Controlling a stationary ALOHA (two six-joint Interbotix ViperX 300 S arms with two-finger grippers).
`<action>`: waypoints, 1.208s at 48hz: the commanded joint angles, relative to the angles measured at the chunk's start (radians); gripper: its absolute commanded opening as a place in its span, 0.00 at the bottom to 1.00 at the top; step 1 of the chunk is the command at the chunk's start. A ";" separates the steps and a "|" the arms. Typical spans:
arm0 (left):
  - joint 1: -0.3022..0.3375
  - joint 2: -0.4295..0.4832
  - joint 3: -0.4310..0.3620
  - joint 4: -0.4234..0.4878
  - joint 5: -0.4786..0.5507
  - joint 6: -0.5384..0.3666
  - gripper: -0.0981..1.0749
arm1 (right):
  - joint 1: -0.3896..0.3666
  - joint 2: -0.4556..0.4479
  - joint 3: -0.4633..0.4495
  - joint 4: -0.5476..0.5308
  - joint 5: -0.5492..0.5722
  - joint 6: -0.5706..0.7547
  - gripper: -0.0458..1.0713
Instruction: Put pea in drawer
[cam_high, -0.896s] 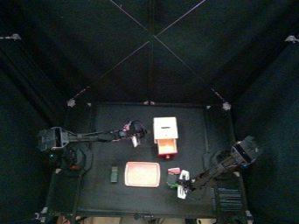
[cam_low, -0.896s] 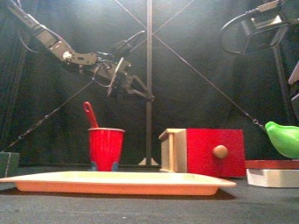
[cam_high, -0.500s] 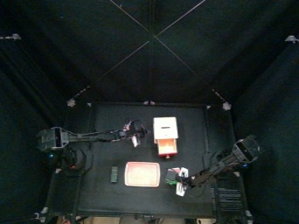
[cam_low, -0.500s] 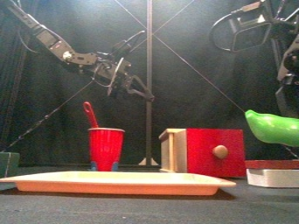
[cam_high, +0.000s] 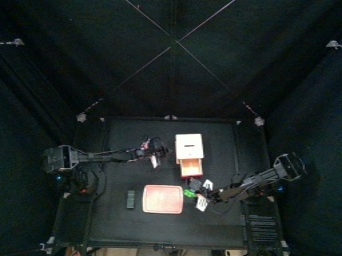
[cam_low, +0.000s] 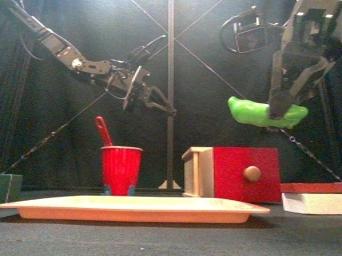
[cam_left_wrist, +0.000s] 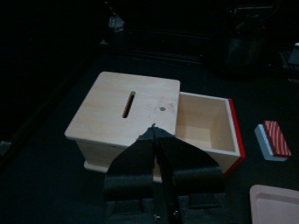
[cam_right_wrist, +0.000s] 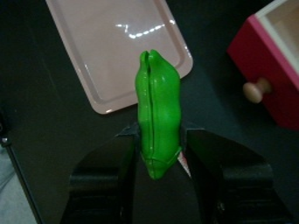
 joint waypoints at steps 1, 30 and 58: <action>-0.003 -0.018 -0.008 -0.002 -0.003 0.000 0.40 | -0.017 -0.049 -0.023 -0.026 -0.002 -0.002 0.68; -0.110 -0.138 0.055 -0.002 -0.031 0.000 0.40 | -0.221 -0.183 0.091 -0.106 0.002 0.000 0.68; -0.104 -0.135 0.064 -0.002 -0.040 0.000 0.40 | -0.304 -0.146 0.101 -0.249 -0.002 0.008 0.75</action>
